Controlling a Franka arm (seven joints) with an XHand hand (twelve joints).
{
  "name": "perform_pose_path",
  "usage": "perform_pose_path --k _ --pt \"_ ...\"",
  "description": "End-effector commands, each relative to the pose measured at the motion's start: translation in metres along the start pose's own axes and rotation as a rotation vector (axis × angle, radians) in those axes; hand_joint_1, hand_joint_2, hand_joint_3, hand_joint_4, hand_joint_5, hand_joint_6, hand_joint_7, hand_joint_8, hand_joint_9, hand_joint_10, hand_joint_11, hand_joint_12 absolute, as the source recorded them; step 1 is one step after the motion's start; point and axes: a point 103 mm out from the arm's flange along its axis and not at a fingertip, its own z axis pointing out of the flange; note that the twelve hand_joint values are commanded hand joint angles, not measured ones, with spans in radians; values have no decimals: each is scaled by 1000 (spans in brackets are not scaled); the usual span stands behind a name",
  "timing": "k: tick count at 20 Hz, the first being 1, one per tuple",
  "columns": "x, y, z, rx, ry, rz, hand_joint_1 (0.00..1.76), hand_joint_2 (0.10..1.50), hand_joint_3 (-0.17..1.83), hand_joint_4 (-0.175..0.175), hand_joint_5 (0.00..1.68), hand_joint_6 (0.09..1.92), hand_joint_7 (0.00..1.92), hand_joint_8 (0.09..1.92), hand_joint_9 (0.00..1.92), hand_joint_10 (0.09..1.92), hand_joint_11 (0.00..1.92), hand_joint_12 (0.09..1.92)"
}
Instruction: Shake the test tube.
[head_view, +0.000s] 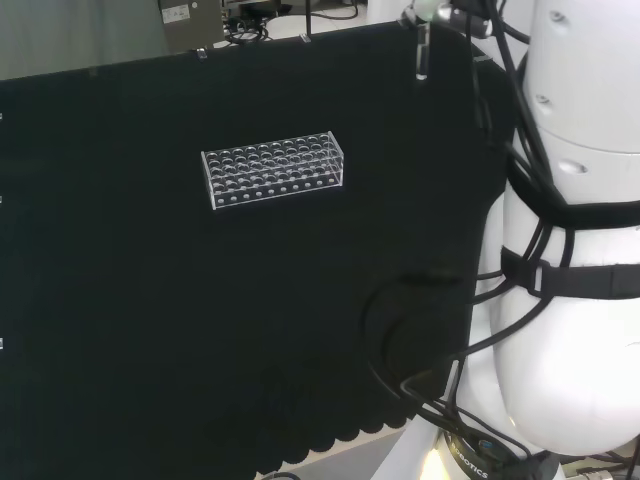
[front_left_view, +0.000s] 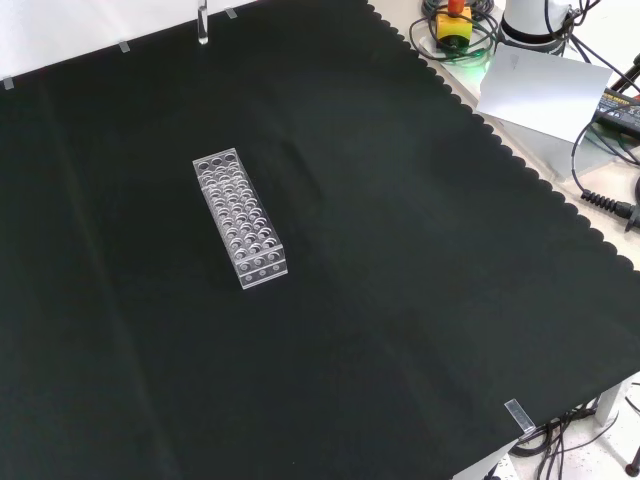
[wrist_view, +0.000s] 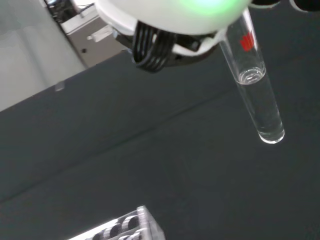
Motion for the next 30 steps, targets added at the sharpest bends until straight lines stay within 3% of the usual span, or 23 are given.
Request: perform_pose_path --k 1,5,9,21,26,30 --pt "-20 -2 -12 -22 -90 45 1234 643 603 -175 1414 372 1794 430 1692 331 1291 873" --pt "-4 -2 -9 -18 -71 6 1234 643 604 -175 1415 372 1794 429 1692 331 1291 873" --pt "28 -4 1 3 -17 -49 1234 642 605 -175 1415 371 1795 428 1692 331 1290 872" --pt "152 -33 29 101 130 -336 1234 641 607 -175 1417 368 1797 426 1692 331 1290 872" --pt "176 -45 31 121 166 -385 1234 640 608 -175 1417 368 1797 425 1693 331 1291 872" --pt "174 -45 29 114 152 -377 1234 640 608 -175 1418 367 1798 424 1693 331 1292 872"
